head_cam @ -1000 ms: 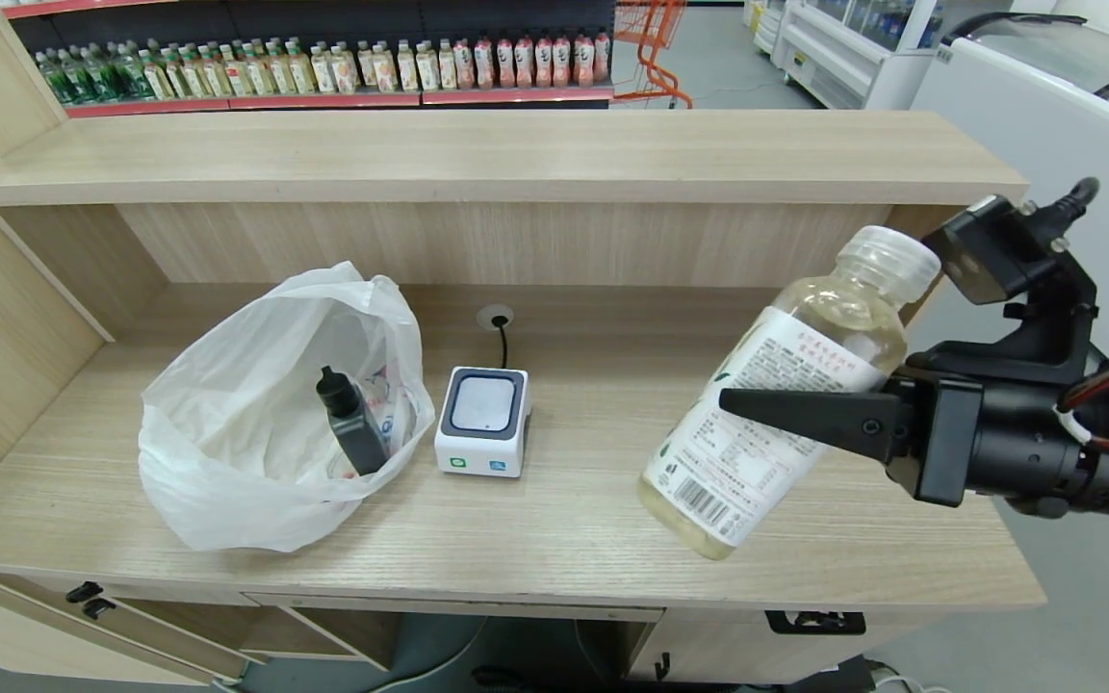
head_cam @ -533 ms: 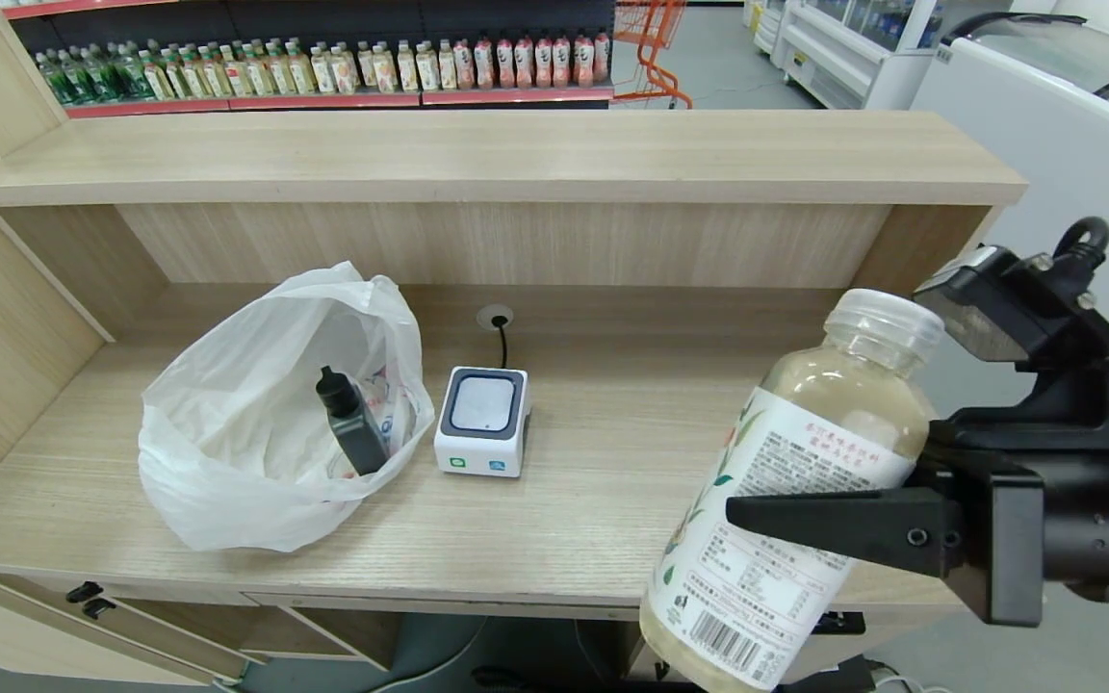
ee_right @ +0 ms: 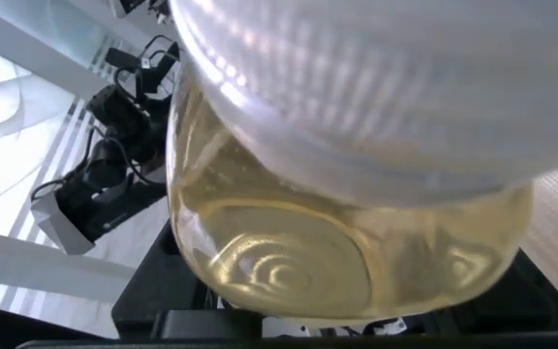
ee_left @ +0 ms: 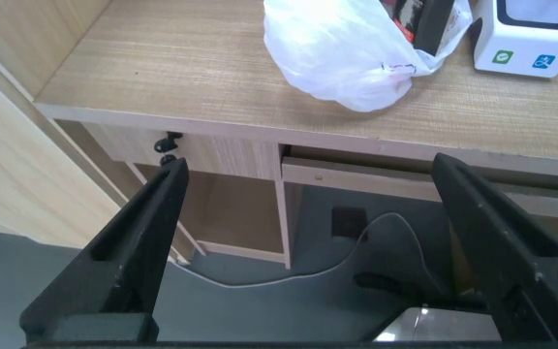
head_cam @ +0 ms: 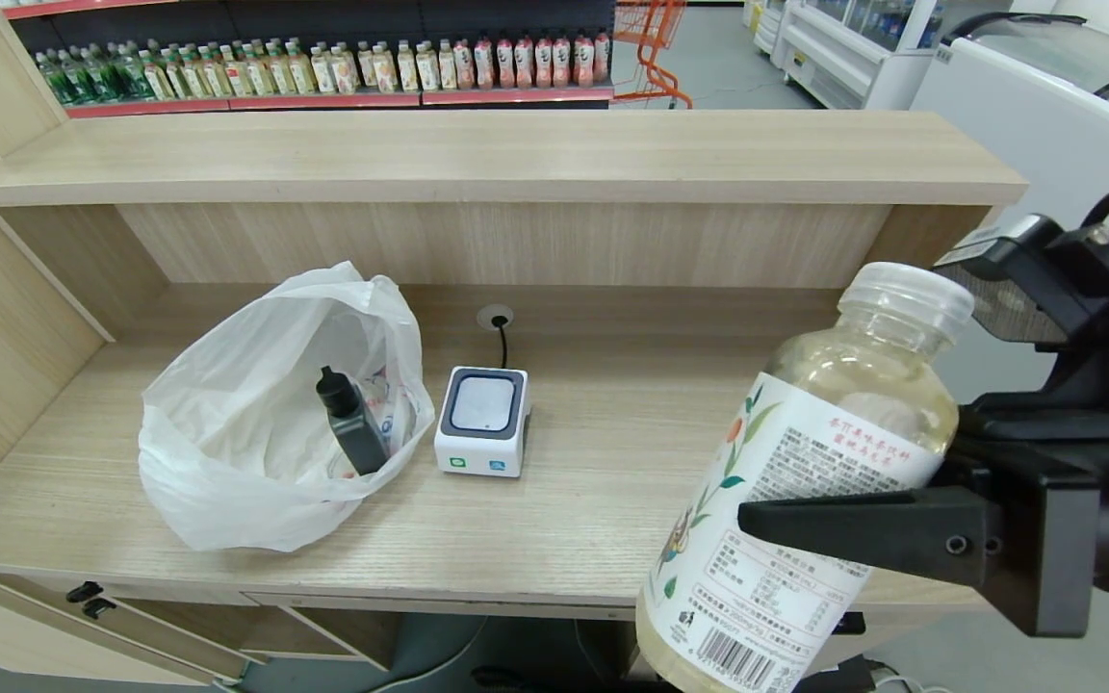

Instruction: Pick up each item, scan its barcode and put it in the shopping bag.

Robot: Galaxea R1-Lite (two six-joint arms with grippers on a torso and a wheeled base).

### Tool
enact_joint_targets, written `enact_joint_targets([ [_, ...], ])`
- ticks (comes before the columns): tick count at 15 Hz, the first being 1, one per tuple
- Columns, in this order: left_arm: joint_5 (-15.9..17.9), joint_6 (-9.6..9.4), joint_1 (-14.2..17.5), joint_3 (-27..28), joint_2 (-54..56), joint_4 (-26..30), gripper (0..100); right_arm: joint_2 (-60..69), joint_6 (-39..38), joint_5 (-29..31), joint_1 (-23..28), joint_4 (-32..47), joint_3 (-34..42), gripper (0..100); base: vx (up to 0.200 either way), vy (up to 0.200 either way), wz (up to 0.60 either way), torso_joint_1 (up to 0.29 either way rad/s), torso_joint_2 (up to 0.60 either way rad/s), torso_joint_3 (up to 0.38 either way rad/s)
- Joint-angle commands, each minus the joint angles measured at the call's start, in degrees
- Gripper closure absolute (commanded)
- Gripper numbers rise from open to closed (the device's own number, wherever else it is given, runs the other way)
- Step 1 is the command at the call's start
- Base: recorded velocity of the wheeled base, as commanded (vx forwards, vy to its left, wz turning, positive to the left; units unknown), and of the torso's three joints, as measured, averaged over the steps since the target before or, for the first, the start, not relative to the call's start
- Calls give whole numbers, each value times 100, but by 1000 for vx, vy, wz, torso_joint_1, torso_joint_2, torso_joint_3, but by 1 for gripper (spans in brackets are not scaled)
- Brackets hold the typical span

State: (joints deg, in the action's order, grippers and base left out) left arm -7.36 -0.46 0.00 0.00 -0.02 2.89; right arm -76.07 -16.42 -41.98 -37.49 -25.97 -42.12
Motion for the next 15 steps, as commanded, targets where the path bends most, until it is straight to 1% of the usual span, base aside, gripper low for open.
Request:
enact_joint_targets([
  [1,-2,2,-9,0,2,1,0,-4,16,6,13,-5,2,100,0,0,0,0,0,0],
  [9,-2,2,-9,0,2,1,0,119,289,24,136,-5,28,100,0,0,0,0,0,0],
  [10,-2,2,0,0,2,1,0,145,587,41,215,-5,55,100,0,0,0,0,0,0],
  [11,-2,2,0,0,2,1,0,136,1273,120,409,-14,90,100,0,0,0,0,0,0],
  [12,-2,2,0,0,2,1,0,75,2556,147,743,-14,116,100,0,0,0,0,0,0],
  [13,-11,2,-9,0,2,1,0,48,3435,147,1024,-5,107,100,0,0,0,0,0,0],
  [14,-2,2,0,0,2,1,0,13,5043,173,1569,-5,99,100,0,0,0,0,0,0],
  [15,-2,2,-9,0,2,1,0,22,6160,296,2044,-5,134,100,0,0,0,0,0,0],
])
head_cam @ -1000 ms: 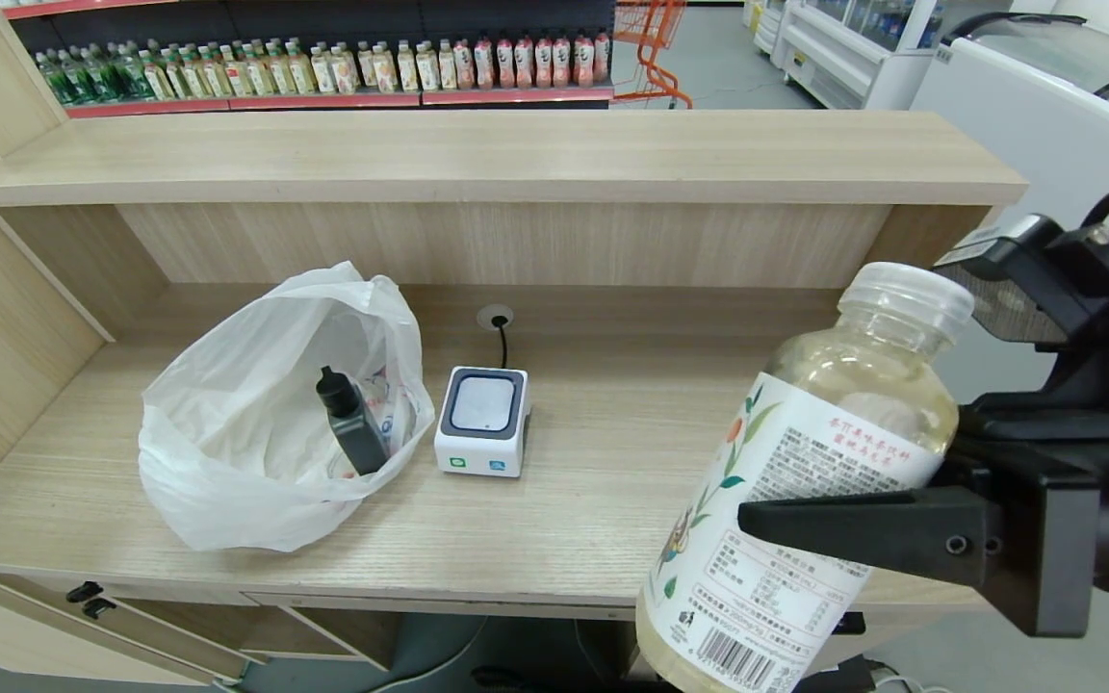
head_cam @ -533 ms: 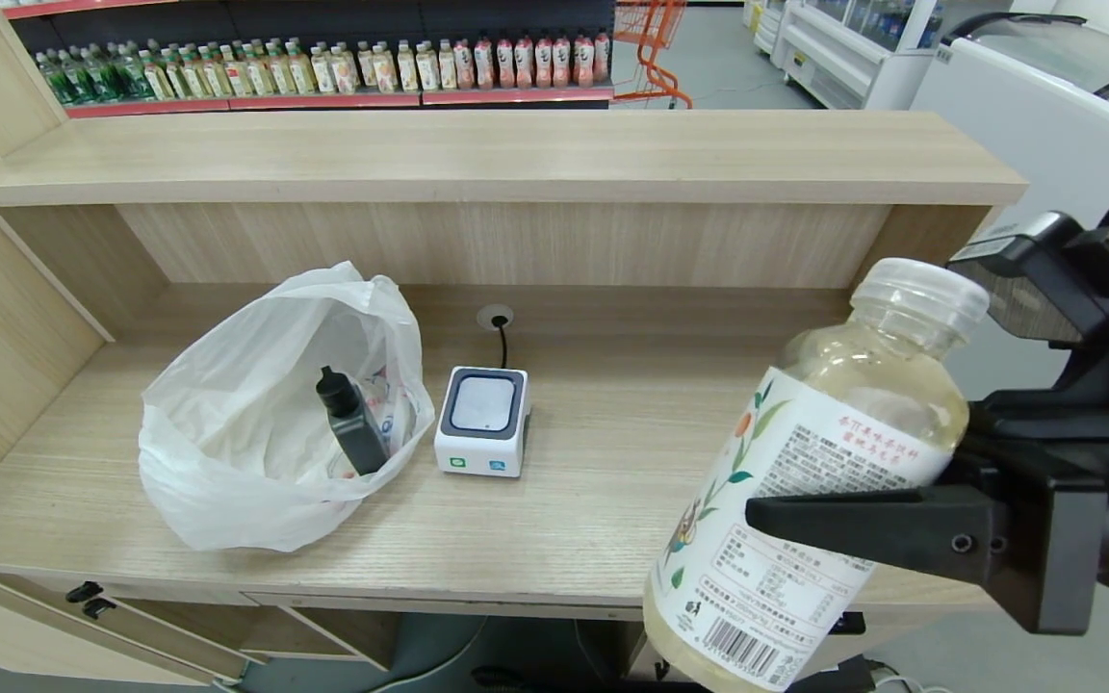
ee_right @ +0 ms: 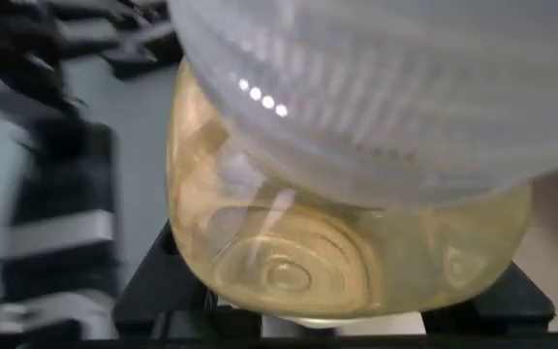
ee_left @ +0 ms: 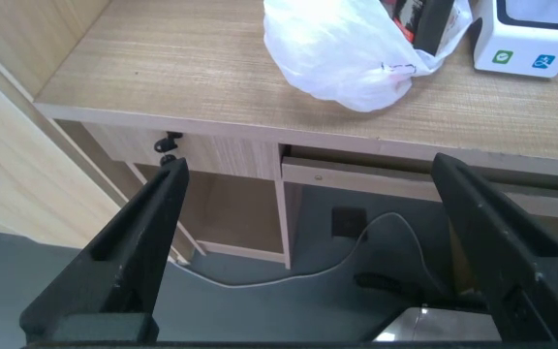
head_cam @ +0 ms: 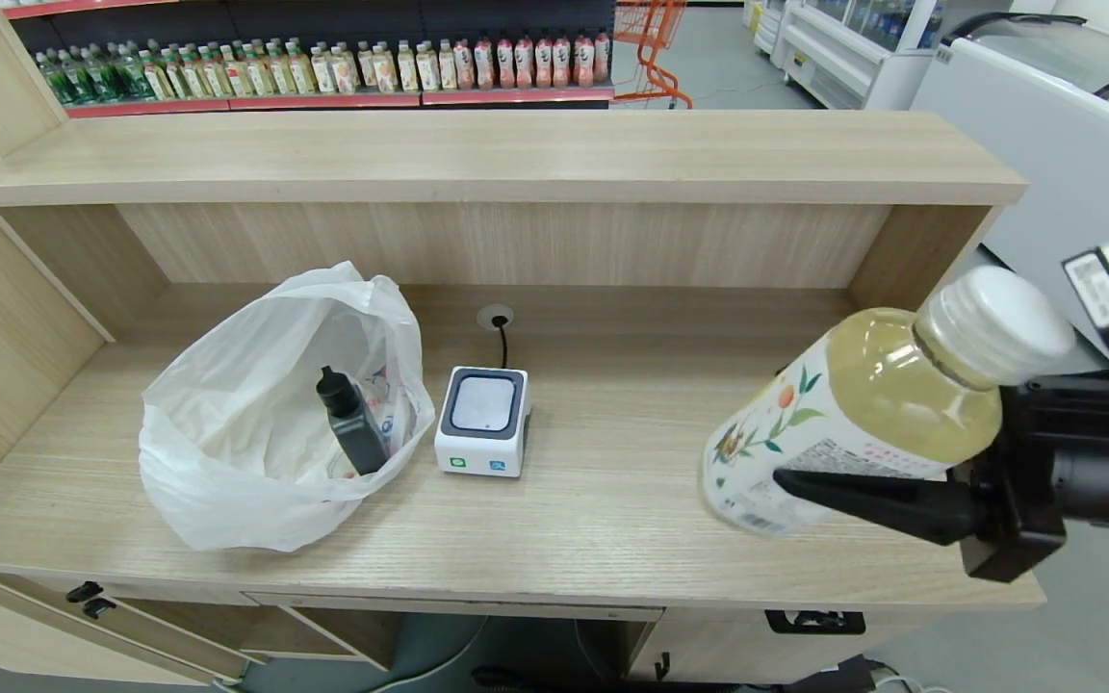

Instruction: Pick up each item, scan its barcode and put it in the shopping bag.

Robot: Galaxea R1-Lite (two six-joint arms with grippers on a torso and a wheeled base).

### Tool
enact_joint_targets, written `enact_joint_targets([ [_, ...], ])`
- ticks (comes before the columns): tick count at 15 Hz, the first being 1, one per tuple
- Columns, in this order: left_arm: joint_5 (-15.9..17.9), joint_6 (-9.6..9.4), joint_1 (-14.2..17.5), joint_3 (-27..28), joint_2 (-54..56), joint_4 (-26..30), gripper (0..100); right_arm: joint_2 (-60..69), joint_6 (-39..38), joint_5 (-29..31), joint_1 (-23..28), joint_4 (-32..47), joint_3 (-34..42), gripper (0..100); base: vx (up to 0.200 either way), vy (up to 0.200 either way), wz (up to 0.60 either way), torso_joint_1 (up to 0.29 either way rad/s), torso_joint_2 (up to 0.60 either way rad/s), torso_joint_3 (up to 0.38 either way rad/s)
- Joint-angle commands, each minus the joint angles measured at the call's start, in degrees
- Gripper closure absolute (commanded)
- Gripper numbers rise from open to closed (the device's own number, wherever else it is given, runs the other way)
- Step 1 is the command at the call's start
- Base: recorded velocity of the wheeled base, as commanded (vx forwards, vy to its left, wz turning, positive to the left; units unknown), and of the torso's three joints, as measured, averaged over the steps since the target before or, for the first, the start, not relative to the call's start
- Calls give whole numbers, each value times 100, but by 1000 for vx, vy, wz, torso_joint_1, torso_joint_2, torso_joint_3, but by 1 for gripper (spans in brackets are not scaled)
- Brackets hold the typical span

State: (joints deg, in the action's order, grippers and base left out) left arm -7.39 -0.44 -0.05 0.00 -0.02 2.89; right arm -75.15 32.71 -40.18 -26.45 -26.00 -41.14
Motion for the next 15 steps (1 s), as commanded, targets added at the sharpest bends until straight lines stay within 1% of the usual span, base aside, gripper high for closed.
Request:
enact_joint_targets([
  [1,0,0,-4,0,2,1,0,-52,2064,204,1239,-1,54,100,0,0,0,0,0,0],
  [2,-8,0,5,0,2,1,0,1,2512,230,1309,-19,98,100,0,0,0,0,0,0],
  [3,0,0,-4,0,2,1,0,62,2732,283,1318,-72,221,100,0,0,0,0,0,0],
  [5,0,0,5,0,2,1,0,177,3013,467,1397,-362,467,100,0,0,0,0,0,0],
  [7,-8,0,-4,0,2,1,0,150,3233,467,1661,-713,528,100,0,0,0,0,0,0],
  [8,-8,0,5,0,2,1,0,150,3339,467,1714,-810,528,100,0,0,0,0,0,0],
  [14,0,-18,-4,0,2,1,0,133,3365,441,1714,-819,546,100,0,0,0,0,0,0],
  [15,0,-18,-4,0,2,1,0,141,3365,423,1714,-819,555,100,0,200,0,2,7,-2],
])
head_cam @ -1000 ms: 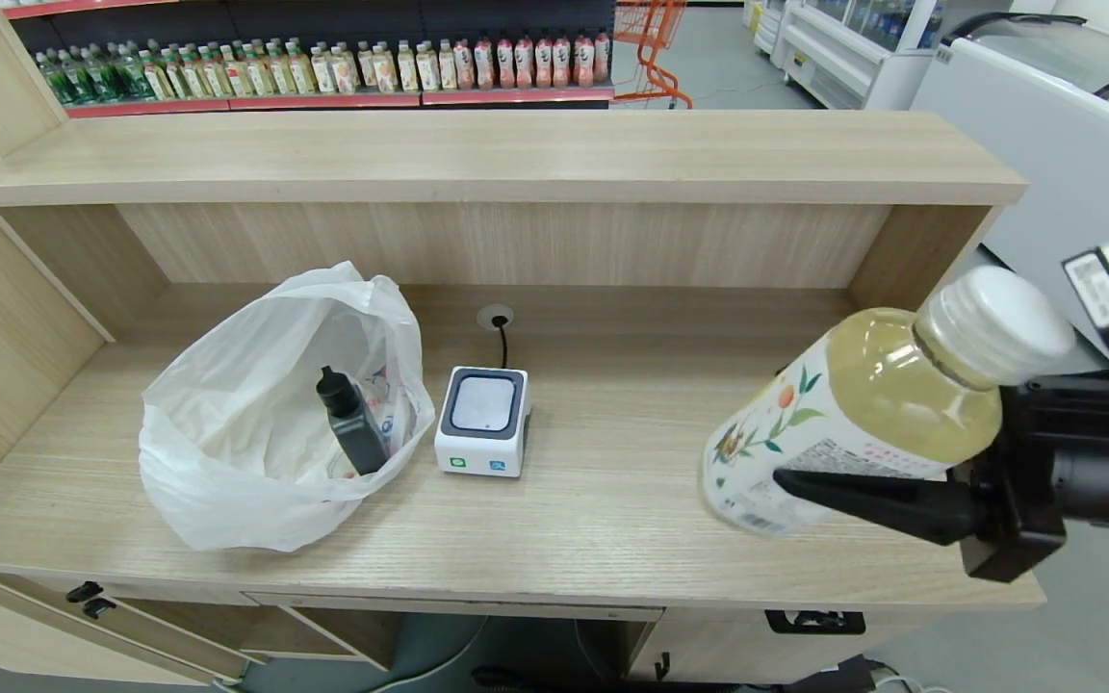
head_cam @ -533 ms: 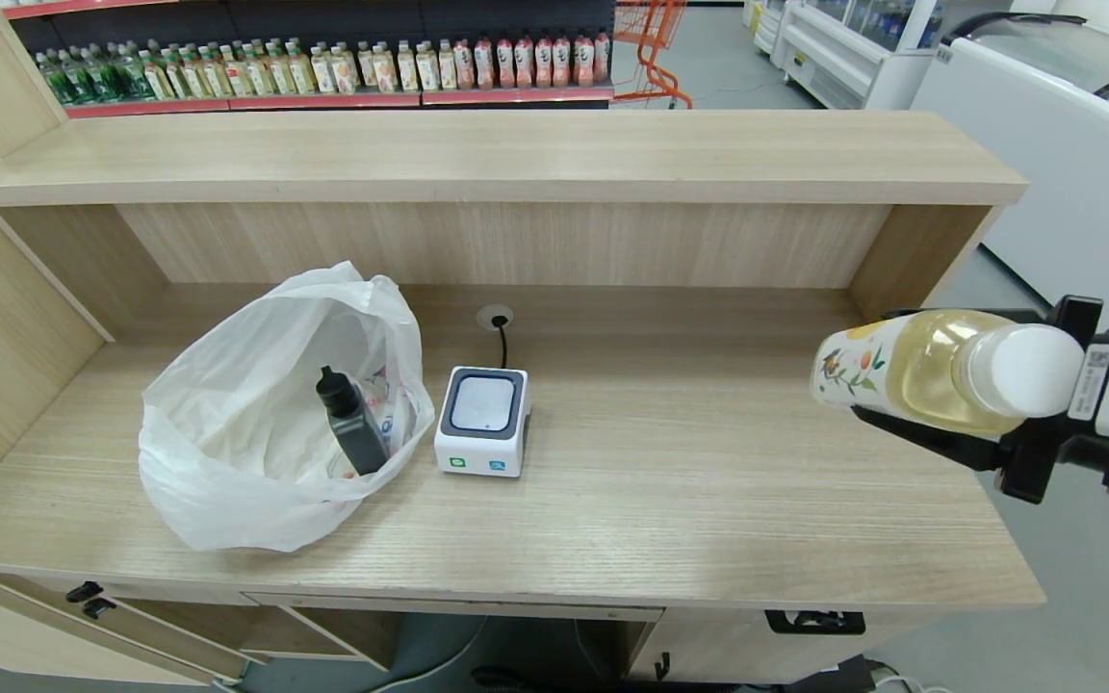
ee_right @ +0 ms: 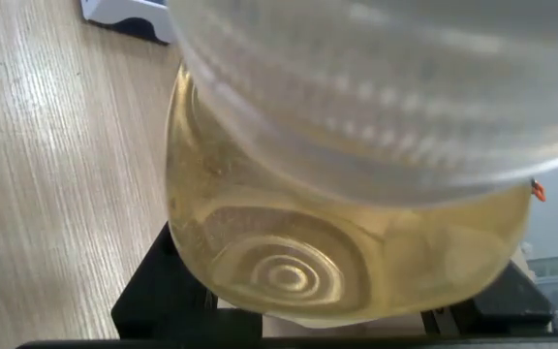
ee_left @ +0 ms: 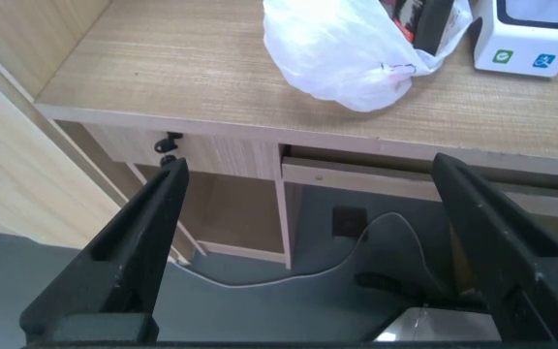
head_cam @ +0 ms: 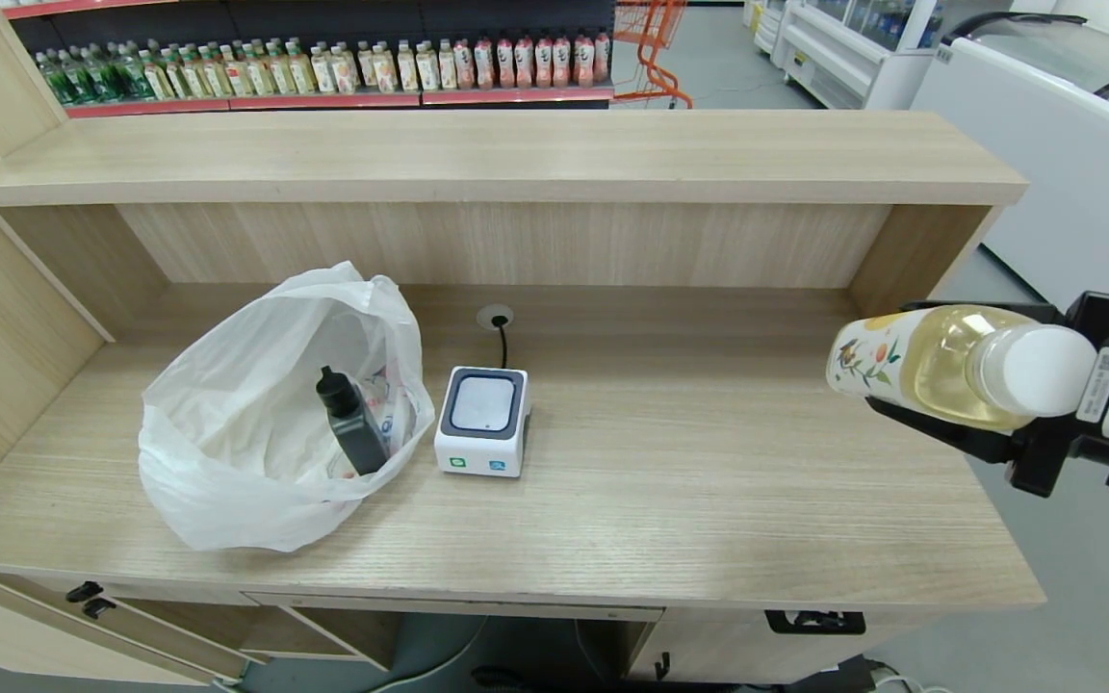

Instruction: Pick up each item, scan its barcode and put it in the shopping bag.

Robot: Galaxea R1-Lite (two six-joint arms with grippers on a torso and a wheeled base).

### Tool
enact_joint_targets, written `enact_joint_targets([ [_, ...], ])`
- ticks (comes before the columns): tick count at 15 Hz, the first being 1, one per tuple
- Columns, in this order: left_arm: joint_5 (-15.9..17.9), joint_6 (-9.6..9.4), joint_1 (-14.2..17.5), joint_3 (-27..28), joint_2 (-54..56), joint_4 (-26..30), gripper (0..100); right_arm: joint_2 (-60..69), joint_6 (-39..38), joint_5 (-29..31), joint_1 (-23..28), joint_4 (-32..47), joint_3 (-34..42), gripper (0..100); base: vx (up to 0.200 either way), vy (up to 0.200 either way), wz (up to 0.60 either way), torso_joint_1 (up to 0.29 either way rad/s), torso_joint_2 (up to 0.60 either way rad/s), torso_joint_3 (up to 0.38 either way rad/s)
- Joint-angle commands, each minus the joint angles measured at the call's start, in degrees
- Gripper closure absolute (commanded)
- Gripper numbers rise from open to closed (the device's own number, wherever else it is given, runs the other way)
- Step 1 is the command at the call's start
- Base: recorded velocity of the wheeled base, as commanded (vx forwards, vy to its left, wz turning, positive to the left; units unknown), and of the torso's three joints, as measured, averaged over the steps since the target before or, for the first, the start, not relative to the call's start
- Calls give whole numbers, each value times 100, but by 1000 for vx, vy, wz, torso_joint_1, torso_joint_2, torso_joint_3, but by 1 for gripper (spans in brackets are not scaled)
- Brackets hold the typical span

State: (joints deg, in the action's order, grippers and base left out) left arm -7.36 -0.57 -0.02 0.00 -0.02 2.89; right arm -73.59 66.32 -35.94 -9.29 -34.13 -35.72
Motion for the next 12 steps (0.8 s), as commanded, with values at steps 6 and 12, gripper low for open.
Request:
enact_joint_targets([
  [6,-2,5,2,0,2,1,0,-32,-312,-177,-178,21,21,100,0,200,0,1,4,1],
  [12,-2,-4,-6,0,-6,1,0,-76,-523,-300,-178,21,21,100,0,200,0,0,2,2],
])
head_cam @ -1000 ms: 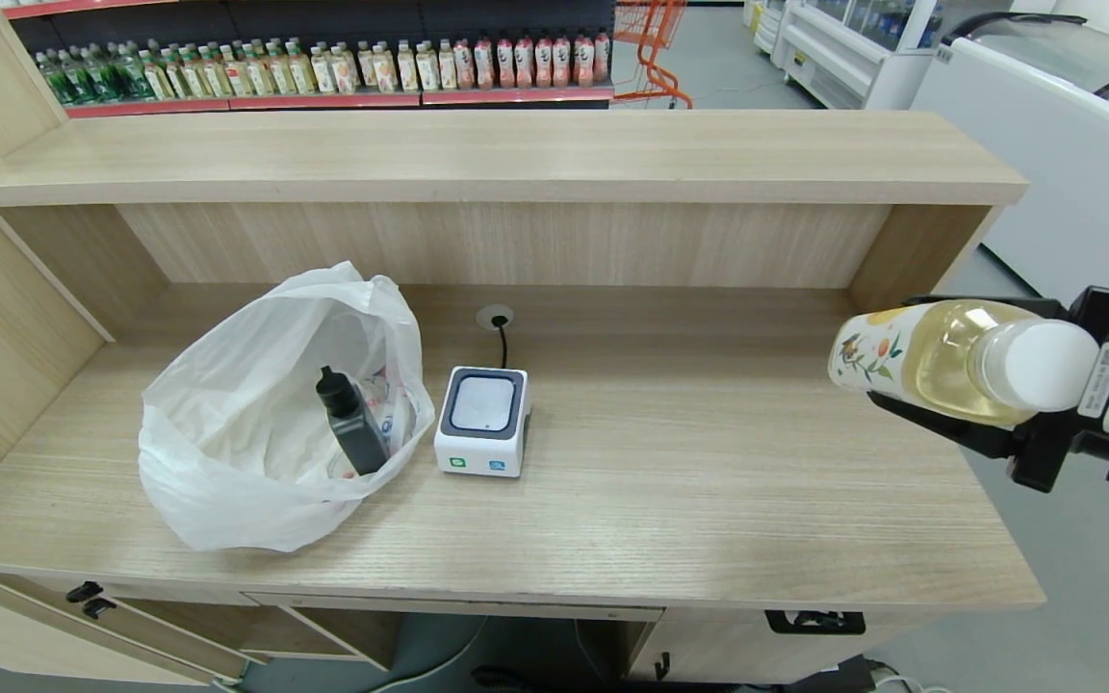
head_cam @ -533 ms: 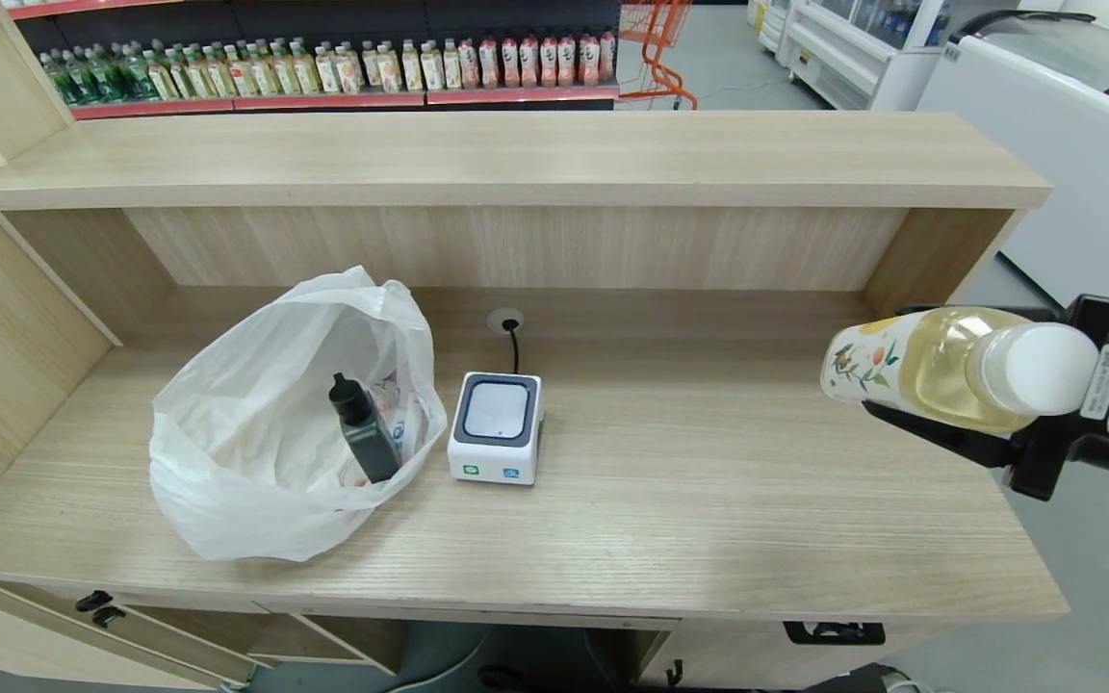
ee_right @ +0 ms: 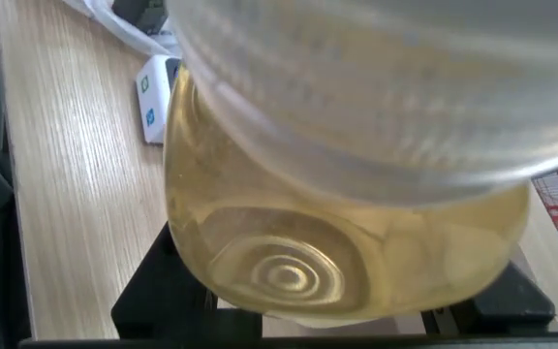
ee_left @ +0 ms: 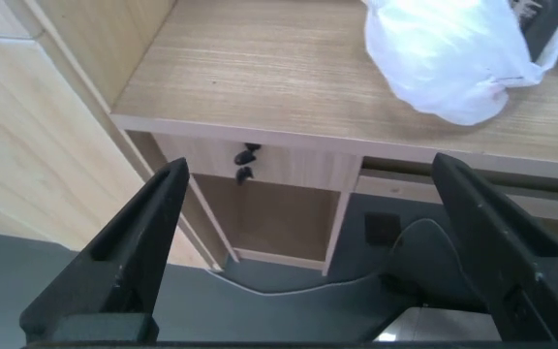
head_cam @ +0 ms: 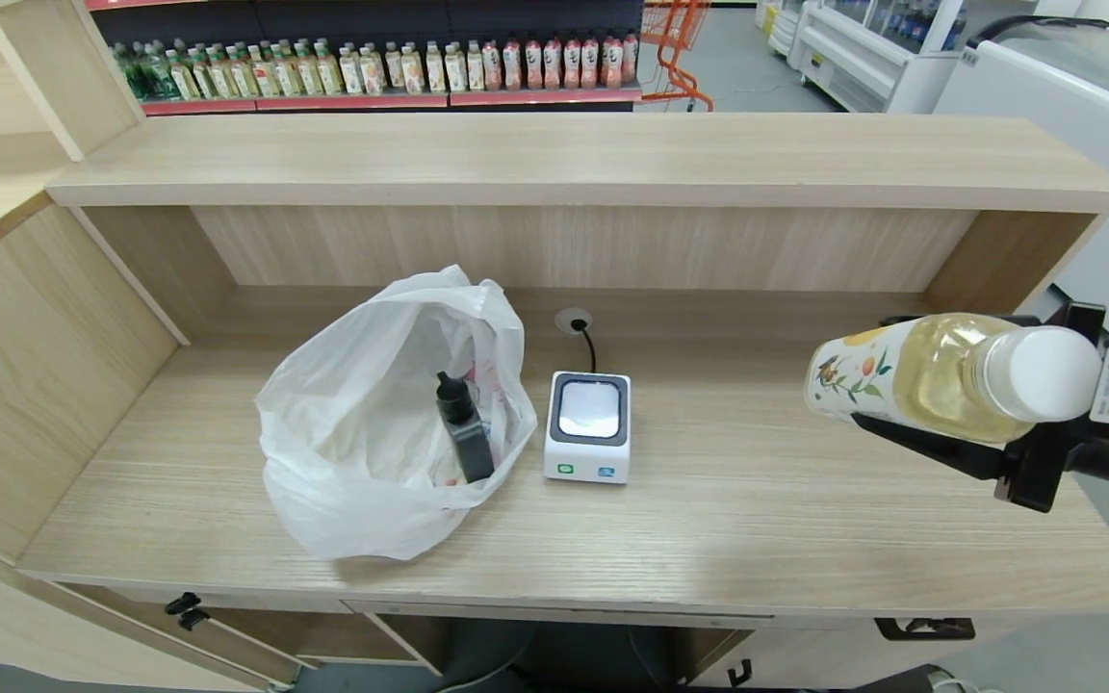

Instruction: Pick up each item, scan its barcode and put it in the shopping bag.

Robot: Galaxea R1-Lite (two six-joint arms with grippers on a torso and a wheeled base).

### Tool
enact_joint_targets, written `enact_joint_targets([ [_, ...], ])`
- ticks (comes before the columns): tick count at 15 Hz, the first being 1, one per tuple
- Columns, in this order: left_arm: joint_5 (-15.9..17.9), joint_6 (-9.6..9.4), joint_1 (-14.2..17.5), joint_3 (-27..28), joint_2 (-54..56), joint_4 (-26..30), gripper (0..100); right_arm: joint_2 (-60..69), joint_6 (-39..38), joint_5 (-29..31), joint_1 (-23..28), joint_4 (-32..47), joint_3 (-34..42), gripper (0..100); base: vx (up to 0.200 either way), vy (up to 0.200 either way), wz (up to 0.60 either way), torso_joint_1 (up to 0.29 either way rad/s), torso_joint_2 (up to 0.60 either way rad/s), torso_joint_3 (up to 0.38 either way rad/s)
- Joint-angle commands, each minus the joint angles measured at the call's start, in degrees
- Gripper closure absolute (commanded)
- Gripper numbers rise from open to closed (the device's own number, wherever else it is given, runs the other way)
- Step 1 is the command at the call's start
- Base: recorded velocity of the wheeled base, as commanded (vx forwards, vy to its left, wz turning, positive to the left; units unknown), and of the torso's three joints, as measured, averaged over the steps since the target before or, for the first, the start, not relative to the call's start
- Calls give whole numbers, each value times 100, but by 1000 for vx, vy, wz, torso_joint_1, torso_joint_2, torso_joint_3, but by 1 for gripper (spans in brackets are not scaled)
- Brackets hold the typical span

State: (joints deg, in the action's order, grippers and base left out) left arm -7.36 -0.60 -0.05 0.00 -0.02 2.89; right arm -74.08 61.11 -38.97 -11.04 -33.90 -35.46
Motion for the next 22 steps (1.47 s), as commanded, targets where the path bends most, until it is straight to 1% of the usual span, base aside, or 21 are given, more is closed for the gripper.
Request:
enact_joint_targets([
  [1,-2,-2,5,0,-6,1,0,-62,-3,-5,-3,-11,-5,100,0,200,0,2,7,-2],
  [7,-2,-19,5,0,2,1,0,-291,6,13,138,-38,4,100,0,200,0,2,0,2],
  [11,-2,-28,-4,0,2,1,0,-669,-12,-5,182,-38,-242,100,0,0,0,0,0,0],
  [16,-2,-19,5,0,2,1,0,-1038,-143,-216,182,-46,-321,100,200,0,0,-3,-2,2],
  [19,-2,7,-4,0,2,1,0,-1513,-143,-541,173,-143,-462,100,0,0,0,0,0,0],
  [22,-2,7,-4,0,2,1,0,-1803,-143,-717,173,-222,-470,100,0,0,0,0,0,0],
])
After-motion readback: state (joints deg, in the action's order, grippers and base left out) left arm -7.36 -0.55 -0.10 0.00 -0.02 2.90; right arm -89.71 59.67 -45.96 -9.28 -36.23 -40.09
